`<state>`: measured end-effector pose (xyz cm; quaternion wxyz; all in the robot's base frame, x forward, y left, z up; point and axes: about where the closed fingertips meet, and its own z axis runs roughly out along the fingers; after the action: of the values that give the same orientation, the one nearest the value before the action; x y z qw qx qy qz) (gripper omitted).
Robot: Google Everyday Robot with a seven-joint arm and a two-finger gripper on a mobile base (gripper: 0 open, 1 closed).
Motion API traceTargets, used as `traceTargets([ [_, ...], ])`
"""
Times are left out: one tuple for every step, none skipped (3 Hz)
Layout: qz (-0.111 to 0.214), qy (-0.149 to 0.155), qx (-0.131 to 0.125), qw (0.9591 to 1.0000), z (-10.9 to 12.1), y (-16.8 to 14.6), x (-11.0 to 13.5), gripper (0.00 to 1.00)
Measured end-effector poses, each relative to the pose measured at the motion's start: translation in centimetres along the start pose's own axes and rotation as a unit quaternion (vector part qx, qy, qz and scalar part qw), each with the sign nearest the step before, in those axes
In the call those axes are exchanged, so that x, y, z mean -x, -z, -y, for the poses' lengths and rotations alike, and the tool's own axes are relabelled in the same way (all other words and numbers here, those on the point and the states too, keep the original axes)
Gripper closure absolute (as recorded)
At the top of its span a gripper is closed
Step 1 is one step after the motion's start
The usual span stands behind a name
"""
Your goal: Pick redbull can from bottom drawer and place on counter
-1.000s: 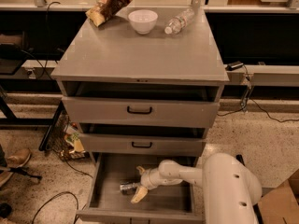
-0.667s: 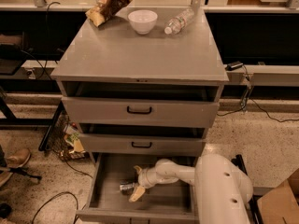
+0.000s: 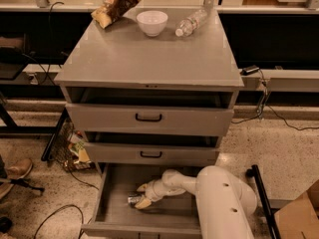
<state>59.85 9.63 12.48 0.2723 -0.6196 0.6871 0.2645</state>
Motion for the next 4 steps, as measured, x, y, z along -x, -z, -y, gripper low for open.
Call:
traceTargets([
  [-0.002,-0.002,0.010,0.9999,-0.4,-0.2,-0.5,0.65],
  [0.022,-0.003,0.014,0.9997,-1.5,2.1,0.0,0.89],
  [0.069,0.016,0.006,0.9975,-3.5,8.2,1.8,1.00],
  [0.108,0.049,-0.005,0.9929,-6.2,16.1,4.3,1.00],
])
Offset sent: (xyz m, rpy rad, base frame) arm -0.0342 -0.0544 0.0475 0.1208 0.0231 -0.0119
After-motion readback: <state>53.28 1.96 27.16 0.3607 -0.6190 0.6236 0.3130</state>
